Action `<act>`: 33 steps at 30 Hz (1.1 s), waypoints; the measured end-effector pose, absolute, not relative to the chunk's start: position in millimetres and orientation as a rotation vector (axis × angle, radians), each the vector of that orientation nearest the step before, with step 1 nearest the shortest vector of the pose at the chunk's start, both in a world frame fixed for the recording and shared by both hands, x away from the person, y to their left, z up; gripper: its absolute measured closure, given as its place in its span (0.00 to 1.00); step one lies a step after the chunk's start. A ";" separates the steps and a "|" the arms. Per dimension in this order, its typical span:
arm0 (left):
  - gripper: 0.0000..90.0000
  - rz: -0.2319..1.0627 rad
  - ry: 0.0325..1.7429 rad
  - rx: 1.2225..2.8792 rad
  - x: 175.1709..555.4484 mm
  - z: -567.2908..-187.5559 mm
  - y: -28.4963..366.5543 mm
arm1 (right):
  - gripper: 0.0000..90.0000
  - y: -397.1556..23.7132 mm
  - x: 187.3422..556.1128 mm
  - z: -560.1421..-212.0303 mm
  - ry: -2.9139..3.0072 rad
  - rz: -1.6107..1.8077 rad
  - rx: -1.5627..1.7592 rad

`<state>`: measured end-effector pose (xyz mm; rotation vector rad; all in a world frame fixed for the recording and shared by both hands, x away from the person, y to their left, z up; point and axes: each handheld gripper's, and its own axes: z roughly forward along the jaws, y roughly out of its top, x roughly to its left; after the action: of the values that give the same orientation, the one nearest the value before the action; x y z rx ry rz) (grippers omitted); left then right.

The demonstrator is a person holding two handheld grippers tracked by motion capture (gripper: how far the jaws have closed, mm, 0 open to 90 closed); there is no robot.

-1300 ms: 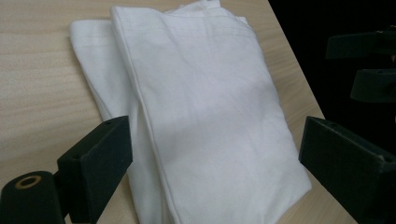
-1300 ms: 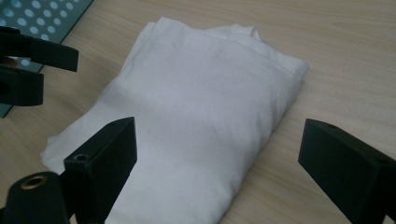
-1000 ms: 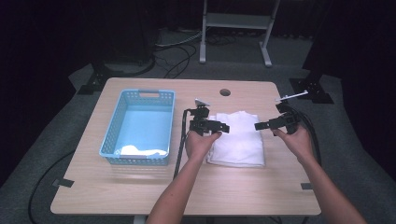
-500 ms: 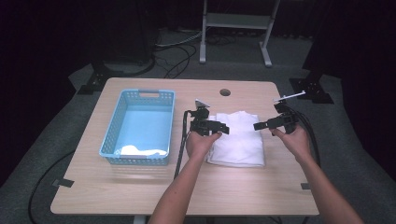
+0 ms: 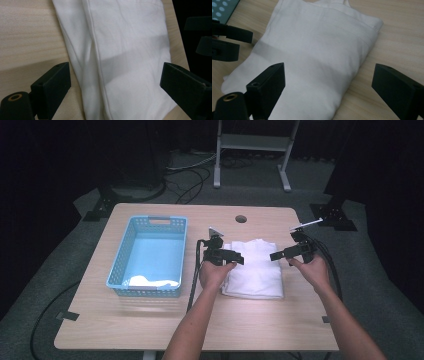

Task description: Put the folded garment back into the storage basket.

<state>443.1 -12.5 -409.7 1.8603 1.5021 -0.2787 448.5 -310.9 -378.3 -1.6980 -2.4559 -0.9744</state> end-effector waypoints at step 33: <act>0.15 -0.308 1.512 1.880 446.8 -417.6 -14.0 | 0.17 -303.2 463.1 -402.8 -2.401 -0.807 -1.730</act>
<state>446.8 -14.0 -417.6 1.8802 1.5117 -0.3084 463.1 -303.2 -402.8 -1.7302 -2.4006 -0.8068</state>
